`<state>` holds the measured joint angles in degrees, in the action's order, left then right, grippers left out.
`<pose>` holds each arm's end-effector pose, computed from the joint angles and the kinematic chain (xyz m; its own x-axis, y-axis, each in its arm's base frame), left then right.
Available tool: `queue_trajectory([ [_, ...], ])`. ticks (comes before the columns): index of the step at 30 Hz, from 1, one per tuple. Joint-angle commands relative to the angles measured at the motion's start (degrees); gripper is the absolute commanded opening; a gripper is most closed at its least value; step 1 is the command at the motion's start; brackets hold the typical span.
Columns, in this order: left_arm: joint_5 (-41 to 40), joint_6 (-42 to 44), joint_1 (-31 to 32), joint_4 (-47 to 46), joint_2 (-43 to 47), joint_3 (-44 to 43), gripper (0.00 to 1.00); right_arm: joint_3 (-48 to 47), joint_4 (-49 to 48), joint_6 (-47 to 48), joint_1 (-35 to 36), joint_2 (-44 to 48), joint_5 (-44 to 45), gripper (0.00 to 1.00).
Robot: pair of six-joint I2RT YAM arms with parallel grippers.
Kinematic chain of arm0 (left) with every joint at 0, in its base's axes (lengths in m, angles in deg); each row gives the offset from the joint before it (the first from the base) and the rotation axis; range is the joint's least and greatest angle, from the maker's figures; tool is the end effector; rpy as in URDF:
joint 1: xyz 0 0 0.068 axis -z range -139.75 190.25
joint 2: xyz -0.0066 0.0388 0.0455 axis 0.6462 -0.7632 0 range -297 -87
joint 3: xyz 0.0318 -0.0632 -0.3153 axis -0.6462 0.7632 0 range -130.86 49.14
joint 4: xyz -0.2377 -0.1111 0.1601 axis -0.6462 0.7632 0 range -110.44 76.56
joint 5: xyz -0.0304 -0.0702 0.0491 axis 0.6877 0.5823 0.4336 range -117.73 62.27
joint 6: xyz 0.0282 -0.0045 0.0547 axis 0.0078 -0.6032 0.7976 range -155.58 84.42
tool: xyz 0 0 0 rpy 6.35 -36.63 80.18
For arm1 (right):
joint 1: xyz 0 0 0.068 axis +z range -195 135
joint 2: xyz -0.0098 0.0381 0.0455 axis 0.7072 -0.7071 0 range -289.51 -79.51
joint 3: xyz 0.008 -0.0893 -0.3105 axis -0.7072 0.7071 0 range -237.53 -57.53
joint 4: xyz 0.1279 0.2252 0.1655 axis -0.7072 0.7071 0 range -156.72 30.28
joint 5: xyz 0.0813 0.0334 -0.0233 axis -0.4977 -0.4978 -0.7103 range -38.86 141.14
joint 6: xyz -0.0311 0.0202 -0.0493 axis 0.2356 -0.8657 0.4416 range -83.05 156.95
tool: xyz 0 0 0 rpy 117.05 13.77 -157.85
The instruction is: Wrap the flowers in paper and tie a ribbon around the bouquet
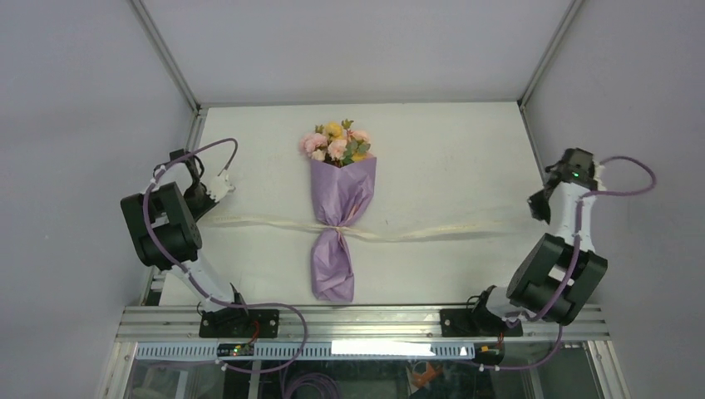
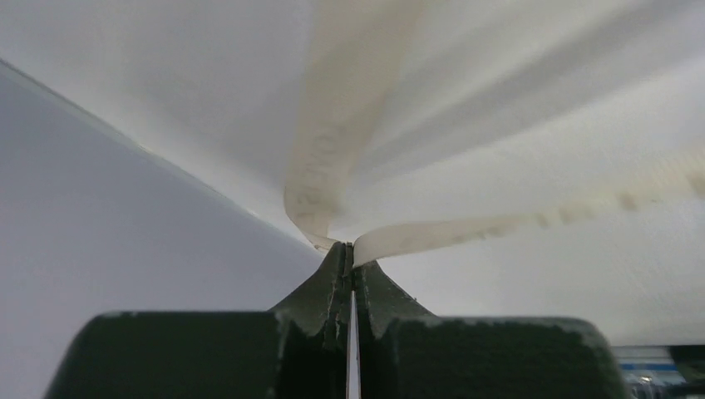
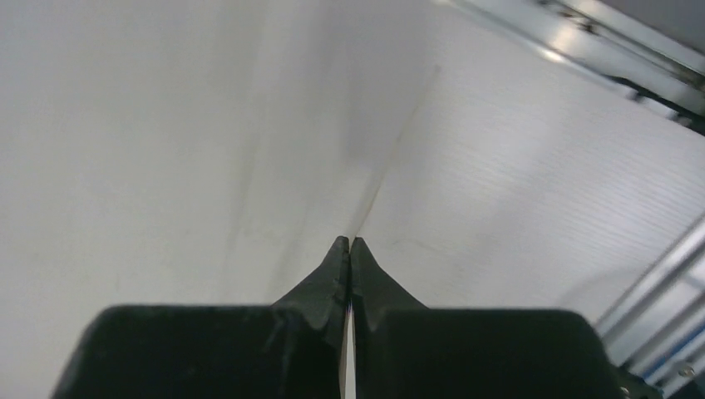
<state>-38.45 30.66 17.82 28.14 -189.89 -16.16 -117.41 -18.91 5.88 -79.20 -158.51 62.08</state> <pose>0.3365 0.1483 0.1703 -0.7252 0.6735 0.1429 0.6884 0.7125 0.1358 0.2462 -0.1780 0.2739 -0.3352 0.8405 -0.4257 0.9181 0.3928 0.0527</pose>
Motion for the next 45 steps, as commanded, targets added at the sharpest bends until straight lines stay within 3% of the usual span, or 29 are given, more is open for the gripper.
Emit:
queue_trajectory([
  [1,5.6,-7.8,12.3,12.4,11.1,-2.6,0.00,-1.9,-9.3,2.8,19.0,7.2,-0.1,0.00],
  [3,14.3,-14.2,19.3,21.7,14.7,-8.4,0.00,-1.8,-9.5,1.0,29.4,8.8,-1.9,0.00],
  [5,23.6,-20.5,24.5,31.1,15.8,-20.1,0.00,-2.3,-9.2,-0.1,39.6,8.5,-2.3,0.00],
  [8,35.1,-28.0,29.0,41.8,16.2,-35.0,0.00,-3.5,-7.2,-1.2,53.1,5.5,-3.6,0.00],
  [11,43.0,-31.8,30.6,46.6,18.0,-43.3,0.00,-4.4,-4.6,-3.0,63.5,2.2,-3.3,0.00],
  [14,46.5,-34.6,32.0,47.7,21.5,-48.0,0.00,-3.3,-3.8,-5.6,68.8,-0.6,-6.3,0.01],
  [15,47.4,-35.3,32.5,47.9,22.6,-49.9,0.00,-3.1,-2.2,-6.2,69.2,-1.9,-7.6,0.10],
  [18,49.3,-37.0,34.0,48.1,25.2,-55.3,0.00,-6.5,6.2,-5.1,69.3,-7.2,-4.6,0.74],
  [21,50.4,-39.4,34.4,48.1,26.9,-58.5,0.00,-9.5,5.2,-0.6,69.8,-4.5,0.3,0.98],
  [24,50.8,-40.2,34.6,48.0,28.5,-59.0,0.00,-9.6,-8.1,10.7,74.1,2.3,-2.1,0.99],
  [25,50.7,-40.5,34.7,48.0,28.8,-58.9,0.00,-8.3,-14.6,16.5,76.0,4.5,-10.2,0.99],
  [28,50.8,-41.2,34.7,48.0,29.4,-58.6,0.00,2.1,-45.6,23.6,79.3,9.3,-29.4,0.99],
  [29,50.6,-41.2,34.7,48.0,29.5,-58.5,0.00,5.3,-58.8,23.5,80.1,8.9,-32.2,0.99],
  [31,50.5,-41.3,34.7,48.0,29.6,-58.4,0.00,4.9,-70.0,23.5,81.7,4.4,-34.8,0.99],
  [37,49.6,-40.6,34.7,48.0,30.3,-57.0,0.00,-7.6,-67.3,30.5,87.4,-11.8,-40.0,0.94],
  [45,48.4,-40.1,34.7,48.0,30.6,-56.1,0.00,-11.2,-66.0,32.6,88.9,-19.0,-42.0,0.84],
])
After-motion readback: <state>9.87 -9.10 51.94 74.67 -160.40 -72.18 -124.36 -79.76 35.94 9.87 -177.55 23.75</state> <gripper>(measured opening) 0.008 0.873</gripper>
